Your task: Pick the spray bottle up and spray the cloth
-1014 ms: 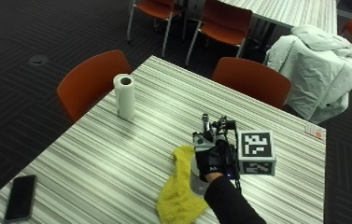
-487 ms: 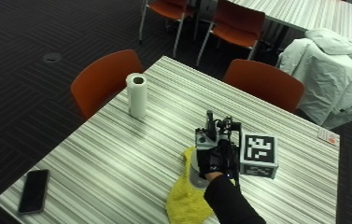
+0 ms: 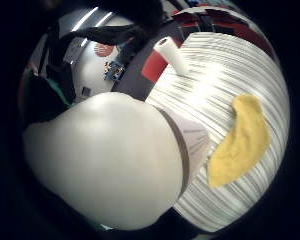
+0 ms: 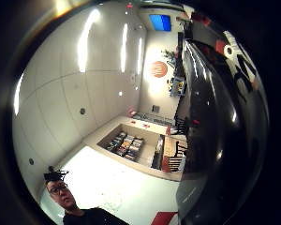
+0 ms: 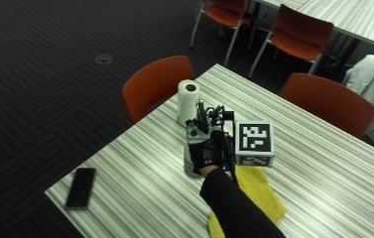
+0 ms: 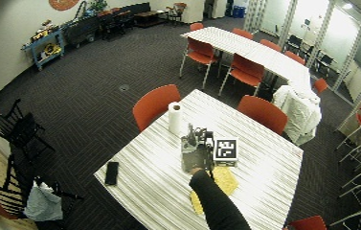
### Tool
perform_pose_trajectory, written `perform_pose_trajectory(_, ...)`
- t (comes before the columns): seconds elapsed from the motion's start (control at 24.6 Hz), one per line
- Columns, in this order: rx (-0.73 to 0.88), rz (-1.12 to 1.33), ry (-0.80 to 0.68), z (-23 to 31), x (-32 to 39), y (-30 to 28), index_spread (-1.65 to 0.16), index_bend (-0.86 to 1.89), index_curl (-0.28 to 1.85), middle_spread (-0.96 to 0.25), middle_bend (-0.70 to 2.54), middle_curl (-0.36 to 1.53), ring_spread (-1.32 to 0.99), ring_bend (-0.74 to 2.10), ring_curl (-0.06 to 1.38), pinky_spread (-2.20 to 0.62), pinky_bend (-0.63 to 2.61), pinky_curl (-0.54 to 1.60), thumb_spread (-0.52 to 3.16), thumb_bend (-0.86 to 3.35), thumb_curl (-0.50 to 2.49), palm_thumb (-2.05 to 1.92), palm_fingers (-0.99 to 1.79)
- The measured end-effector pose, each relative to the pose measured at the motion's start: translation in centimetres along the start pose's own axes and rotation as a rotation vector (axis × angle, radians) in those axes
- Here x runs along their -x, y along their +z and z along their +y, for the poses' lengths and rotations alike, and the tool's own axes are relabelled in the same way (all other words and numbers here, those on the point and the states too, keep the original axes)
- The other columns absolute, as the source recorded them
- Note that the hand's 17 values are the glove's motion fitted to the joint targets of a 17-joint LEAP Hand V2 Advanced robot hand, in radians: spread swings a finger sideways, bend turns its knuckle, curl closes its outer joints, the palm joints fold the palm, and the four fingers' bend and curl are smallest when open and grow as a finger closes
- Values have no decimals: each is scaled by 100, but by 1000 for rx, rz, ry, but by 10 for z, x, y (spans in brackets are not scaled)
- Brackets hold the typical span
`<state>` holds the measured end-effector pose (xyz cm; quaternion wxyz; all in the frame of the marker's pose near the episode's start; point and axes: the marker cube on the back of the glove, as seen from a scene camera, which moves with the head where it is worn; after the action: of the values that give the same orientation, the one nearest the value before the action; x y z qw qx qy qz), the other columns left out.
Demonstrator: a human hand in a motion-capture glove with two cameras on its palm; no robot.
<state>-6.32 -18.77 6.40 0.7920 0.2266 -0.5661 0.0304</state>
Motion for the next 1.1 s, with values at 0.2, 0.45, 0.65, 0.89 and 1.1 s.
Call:
perform_pose_trajectory(0.2,-36,-5,15,-8,-12,-18,-15,30,67,-5,44,65,-12,44,56,-2,17,47,50,-2,86,116,108)
perform_pose_trajectory(0.45,-9,16,101,8,-49,-29,-14,30,68,-4,42,65,-12,43,56,-2,14,45,52,-1,86,118,104)
perform_pose_trajectory(0.65,10,10,190,46,-93,-27,-14,30,68,-4,41,65,-12,43,57,-1,12,44,56,0,86,120,100)
perform_pose_trajectory(0.89,-24,1,241,72,-106,-44,-13,30,68,-4,41,65,-12,41,56,-1,12,41,61,-1,86,122,97)
perform_pose_trajectory(1.1,-38,31,233,73,-121,-51,-13,29,68,-4,42,66,-11,41,56,0,11,38,64,-1,86,122,97)
